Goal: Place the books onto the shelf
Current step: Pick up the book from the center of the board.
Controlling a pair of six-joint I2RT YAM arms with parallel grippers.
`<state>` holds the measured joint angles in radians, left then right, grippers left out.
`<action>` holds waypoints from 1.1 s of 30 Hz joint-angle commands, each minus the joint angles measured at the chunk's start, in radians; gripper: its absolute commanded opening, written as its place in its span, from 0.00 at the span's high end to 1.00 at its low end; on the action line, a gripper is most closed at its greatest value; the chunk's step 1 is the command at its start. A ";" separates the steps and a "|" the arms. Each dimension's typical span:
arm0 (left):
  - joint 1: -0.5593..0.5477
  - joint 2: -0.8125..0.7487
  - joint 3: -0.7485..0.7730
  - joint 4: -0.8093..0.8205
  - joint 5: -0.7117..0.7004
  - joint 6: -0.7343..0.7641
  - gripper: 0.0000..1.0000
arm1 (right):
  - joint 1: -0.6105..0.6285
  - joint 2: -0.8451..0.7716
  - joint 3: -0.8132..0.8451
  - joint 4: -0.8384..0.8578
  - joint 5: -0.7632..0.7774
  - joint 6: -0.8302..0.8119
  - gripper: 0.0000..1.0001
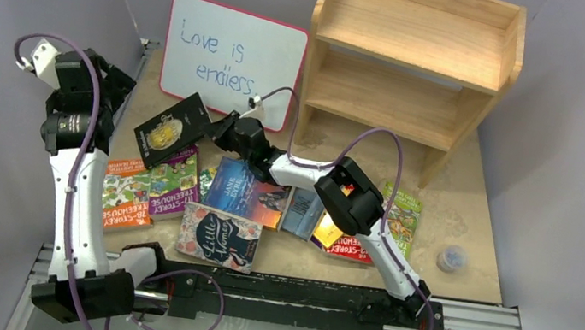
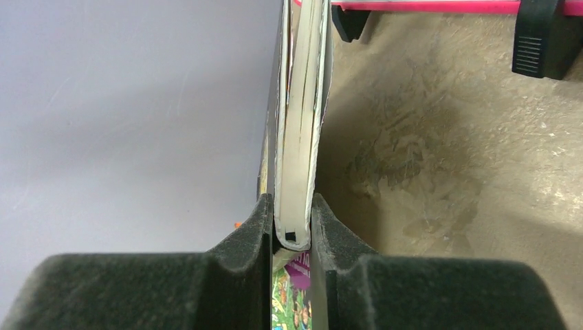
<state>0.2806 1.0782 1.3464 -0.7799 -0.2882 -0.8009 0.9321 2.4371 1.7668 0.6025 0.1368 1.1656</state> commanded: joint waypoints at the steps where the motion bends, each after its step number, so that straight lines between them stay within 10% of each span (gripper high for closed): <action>1: 0.001 -0.044 0.082 -0.033 0.014 0.010 0.20 | 0.022 -0.144 -0.036 0.115 0.036 -0.105 1.00; 17: -0.013 -0.092 0.078 -0.062 0.239 0.064 0.20 | 0.081 -0.571 -0.357 0.103 0.093 -0.424 1.00; 33: -0.098 -0.171 -0.271 0.053 0.646 0.024 0.19 | -0.061 -1.086 -0.772 -0.095 0.116 -0.045 1.00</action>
<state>0.1974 0.9428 1.1397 -0.8089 0.2314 -0.7597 0.8875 1.4891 1.0214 0.4244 0.2207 0.9325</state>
